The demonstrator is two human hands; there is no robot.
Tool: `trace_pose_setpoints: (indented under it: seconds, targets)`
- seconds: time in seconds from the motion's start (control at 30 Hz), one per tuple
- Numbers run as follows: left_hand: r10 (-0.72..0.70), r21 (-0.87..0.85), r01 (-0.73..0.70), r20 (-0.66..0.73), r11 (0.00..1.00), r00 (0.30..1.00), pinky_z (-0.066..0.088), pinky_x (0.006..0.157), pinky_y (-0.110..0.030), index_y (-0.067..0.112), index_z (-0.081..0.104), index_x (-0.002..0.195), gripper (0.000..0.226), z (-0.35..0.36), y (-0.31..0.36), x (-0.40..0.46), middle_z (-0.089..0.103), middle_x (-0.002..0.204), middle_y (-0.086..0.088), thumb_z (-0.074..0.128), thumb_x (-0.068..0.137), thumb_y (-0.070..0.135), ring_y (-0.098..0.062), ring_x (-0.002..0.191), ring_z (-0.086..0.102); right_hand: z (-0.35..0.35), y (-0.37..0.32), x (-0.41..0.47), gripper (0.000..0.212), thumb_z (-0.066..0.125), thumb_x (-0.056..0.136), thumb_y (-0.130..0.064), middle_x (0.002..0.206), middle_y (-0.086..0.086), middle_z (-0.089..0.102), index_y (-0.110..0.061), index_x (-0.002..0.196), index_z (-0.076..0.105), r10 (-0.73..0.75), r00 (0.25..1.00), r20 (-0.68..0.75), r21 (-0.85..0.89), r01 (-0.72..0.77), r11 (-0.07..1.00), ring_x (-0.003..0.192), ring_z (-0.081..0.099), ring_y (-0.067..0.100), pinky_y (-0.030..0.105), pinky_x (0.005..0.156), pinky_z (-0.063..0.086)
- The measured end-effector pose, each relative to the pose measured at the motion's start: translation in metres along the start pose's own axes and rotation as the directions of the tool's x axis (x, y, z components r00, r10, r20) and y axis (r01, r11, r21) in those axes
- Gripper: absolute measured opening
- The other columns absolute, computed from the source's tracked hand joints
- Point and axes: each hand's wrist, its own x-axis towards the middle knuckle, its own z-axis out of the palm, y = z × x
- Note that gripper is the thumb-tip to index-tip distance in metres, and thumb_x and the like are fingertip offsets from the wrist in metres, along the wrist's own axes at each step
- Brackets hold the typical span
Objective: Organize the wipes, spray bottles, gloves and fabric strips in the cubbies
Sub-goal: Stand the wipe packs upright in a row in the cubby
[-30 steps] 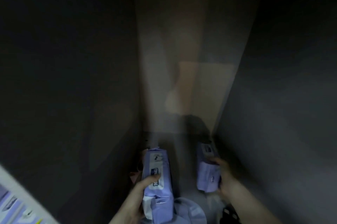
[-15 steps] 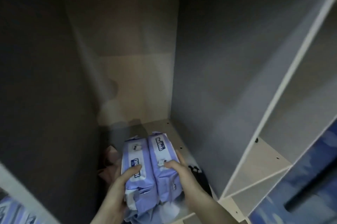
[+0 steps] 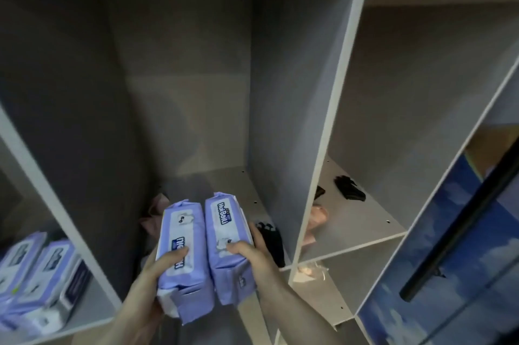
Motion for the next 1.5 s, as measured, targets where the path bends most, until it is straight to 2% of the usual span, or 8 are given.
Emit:
trace_pose_setpoints:
  seconds: [0.27,0.4,0.53,0.63,0.87,1.0,1.13,1.5]
  targets:
    - [-0.038,-0.014,0.037,-0.095,0.999,0.995,0.057,0.052,-0.034,0.006,0.066,0.105,0.048,-0.009,-0.027,-0.097,0.075,0.078,-0.015,0.064,0.057,0.012,-0.026,0.062,0.072,-0.010,0.028,-0.076,0.040,0.071,0.070,-0.014,0.089,-0.006,0.075,-0.034,0.103,0.063,0.118,0.990,0.082,0.017,-0.120,0.993,0.088,0.068,0.023,0.035,0.080,0.049]
    - [-0.077,-0.021,0.075,-0.168,0.997,0.983,0.051,0.087,-0.048,0.007,0.071,0.108,0.052,-0.048,-0.032,-0.127,0.071,0.105,-0.021,0.073,0.058,0.018,-0.036,0.089,0.069,0.011,0.049,-0.097,0.082,0.078,0.059,-0.023,0.106,-0.001,0.074,-0.029,0.135,0.048,0.180,0.976,0.118,-0.031,-0.178,0.984,0.088,0.072,0.020,0.031,0.072,0.052]
    - [-0.004,-0.015,0.000,-0.263,1.000,0.965,0.049,0.089,-0.049,0.014,0.072,0.106,0.052,-0.089,-0.021,-0.156,0.071,0.107,-0.019,0.078,0.055,0.018,-0.041,0.097,0.067,0.057,0.057,-0.111,0.046,0.070,0.072,-0.007,0.094,-0.001,0.076,-0.035,0.107,0.060,0.176,0.965,0.195,0.008,-0.181,0.983,0.083,0.071,0.022,0.033,0.072,0.051]
    - [0.053,-0.019,-0.060,-0.273,0.998,0.960,0.047,0.093,-0.052,0.014,0.068,0.114,0.069,-0.133,-0.002,-0.172,0.070,0.111,-0.019,0.080,0.047,0.024,-0.043,0.103,0.064,0.102,0.072,-0.113,0.058,0.073,0.057,-0.022,0.107,0.002,0.073,-0.029,0.114,0.064,0.207,0.955,0.215,-0.028,-0.206,0.978,0.097,0.067,0.028,0.037,0.080,0.048]
    - [0.066,0.047,-0.053,-0.322,0.997,0.944,0.045,0.098,-0.053,0.018,0.066,0.118,0.068,-0.262,0.052,-0.193,0.069,0.115,-0.017,0.080,0.052,0.025,-0.039,0.103,0.065,0.219,0.112,-0.103,0.027,0.060,0.085,-0.017,0.090,0.001,0.071,-0.020,0.111,0.066,0.339,0.920,0.198,-0.080,-0.329,0.941,0.078,0.065,0.022,0.030,0.065,0.042]
    - [0.030,0.077,-0.001,-0.369,0.997,0.929,0.051,0.090,-0.051,0.024,0.066,0.116,0.074,-0.324,0.086,-0.184,0.067,0.119,-0.012,0.086,0.046,0.038,-0.037,0.105,0.064,0.267,0.129,-0.100,0.018,0.064,0.080,-0.020,0.071,-0.004,0.070,-0.023,0.098,0.064,0.351,0.918,0.186,-0.049,-0.349,0.936,0.062,0.064,0.015,0.026,0.057,0.039]
    - [0.008,0.072,0.014,-0.297,0.997,0.955,0.053,0.064,-0.034,0.027,0.066,0.116,0.059,-0.352,0.115,-0.157,0.072,0.105,-0.008,0.080,0.058,0.031,-0.030,0.079,0.070,0.295,0.139,-0.087,0.044,0.072,0.063,-0.027,0.092,0.003,0.069,-0.023,0.106,0.064,0.354,0.922,0.154,-0.035,-0.353,0.935,0.077,0.063,0.024,0.027,0.060,0.042]
    - [0.044,0.193,0.016,-0.306,0.981,0.951,0.052,0.078,-0.035,0.033,0.065,0.108,0.035,-0.374,0.189,-0.048,0.071,0.106,0.004,0.072,0.075,0.024,-0.024,0.100,0.066,0.350,0.127,0.019,0.042,0.068,0.076,-0.028,0.097,0.001,0.074,-0.025,0.117,0.063,0.269,0.950,0.160,-0.027,-0.269,0.963,0.079,0.067,0.020,0.027,0.064,0.048]
